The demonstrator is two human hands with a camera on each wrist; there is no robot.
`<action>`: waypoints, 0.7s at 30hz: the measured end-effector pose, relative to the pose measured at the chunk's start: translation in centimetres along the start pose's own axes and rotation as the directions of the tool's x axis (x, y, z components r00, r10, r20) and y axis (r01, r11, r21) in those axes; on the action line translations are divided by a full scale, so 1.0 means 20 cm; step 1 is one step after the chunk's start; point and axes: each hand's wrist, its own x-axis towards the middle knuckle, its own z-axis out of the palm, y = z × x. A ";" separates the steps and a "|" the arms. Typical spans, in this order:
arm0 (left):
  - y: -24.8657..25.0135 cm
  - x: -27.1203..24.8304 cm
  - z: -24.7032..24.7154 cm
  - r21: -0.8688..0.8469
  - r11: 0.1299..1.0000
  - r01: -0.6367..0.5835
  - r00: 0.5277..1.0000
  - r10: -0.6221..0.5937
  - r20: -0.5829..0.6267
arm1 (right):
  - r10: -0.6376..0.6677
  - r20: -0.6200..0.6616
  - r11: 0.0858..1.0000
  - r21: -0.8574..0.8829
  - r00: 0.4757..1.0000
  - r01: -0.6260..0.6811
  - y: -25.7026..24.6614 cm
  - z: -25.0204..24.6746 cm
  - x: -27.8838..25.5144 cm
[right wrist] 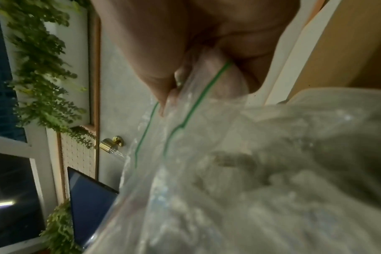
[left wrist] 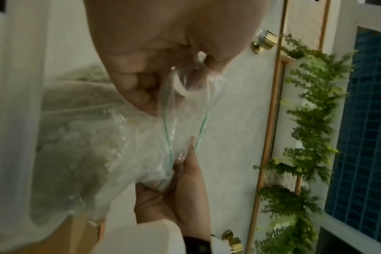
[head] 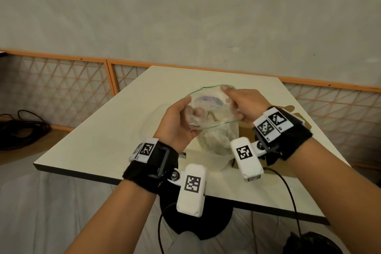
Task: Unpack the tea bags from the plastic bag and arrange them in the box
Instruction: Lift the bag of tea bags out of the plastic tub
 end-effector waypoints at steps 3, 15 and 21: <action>0.00 0.02 -0.02 -0.043 0.998 -0.035 0.996 0.032 -0.080 | -0.034 -0.078 0.995 -0.095 0.996 0.027 -0.02 -0.03 -0.05; -0.02 -0.12 0.05 0.131 0.990 -0.046 0.998 0.051 -0.042 | 0.188 0.101 0.945 0.252 0.977 -0.208 0.16 0.05 -0.16; -0.01 -0.07 -0.03 0.611 0.790 -0.057 0.967 0.196 -0.163 | 0.297 0.256 0.575 0.722 0.920 -0.386 0.10 0.04 -0.15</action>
